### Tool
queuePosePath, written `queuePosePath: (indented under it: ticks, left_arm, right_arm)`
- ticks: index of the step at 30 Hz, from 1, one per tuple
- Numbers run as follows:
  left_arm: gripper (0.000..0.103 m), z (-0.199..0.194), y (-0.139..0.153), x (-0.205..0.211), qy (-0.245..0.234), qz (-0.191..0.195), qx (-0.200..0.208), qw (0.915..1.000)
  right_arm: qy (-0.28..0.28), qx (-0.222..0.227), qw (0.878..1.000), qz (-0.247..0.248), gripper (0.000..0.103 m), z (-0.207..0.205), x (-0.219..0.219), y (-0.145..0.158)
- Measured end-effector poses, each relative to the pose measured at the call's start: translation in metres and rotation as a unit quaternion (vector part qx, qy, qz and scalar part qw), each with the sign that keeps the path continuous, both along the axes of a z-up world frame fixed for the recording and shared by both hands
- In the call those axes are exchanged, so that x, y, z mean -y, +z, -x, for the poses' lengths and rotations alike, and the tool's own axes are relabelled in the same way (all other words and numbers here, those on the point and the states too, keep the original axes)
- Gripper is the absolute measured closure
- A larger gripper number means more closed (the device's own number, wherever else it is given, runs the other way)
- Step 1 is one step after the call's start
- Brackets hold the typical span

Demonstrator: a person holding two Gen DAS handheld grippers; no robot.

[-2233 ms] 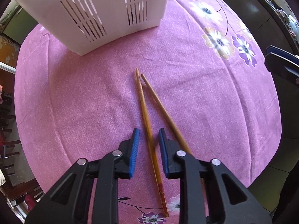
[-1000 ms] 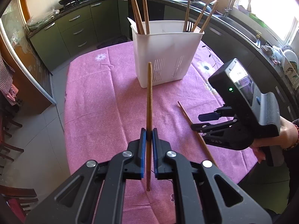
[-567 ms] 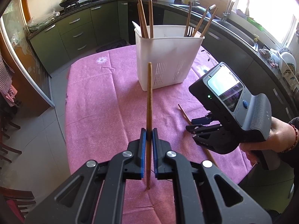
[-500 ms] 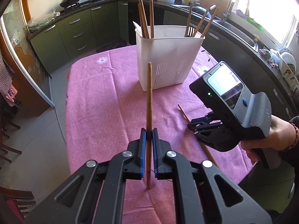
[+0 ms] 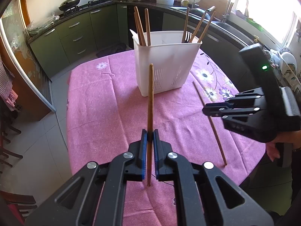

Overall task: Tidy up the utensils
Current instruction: 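Carry the chopstick into the white holder and open the left tool while the right tool carries its chopstick over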

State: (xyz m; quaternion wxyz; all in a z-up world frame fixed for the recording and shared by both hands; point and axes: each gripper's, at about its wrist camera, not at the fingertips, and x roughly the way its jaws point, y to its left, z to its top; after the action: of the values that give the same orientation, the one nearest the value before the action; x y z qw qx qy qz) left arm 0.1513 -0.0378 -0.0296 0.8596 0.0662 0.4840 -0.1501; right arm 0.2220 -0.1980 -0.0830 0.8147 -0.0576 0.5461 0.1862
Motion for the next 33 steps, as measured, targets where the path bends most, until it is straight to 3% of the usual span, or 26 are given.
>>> queuePosePath:
  ticks: [6, 10, 33]
  left_arm:
    - [0.096, 0.001, 0.005, 0.003, 0.0, 0.001, 0.004, 1.0]
    - [0.096, 0.0, 0.006, 0.004, 0.002, 0.003, 0.005, 1.0]
    - [0.096, -0.008, 0.027, 0.032, -0.025, 0.003, 0.023, 0.9994]
  right_arm:
    - [-0.007, 0.078, 0.997, -0.028, 0.097, 0.035, 0.032, 0.052]
    - [-0.013, 0.108, 0.993, -0.038, 0.097, 0.056, 0.054, 0.069]
    - [-0.01, 0.131, 0.989, -0.064, 0.097, 0.056, 0.066, 0.084]
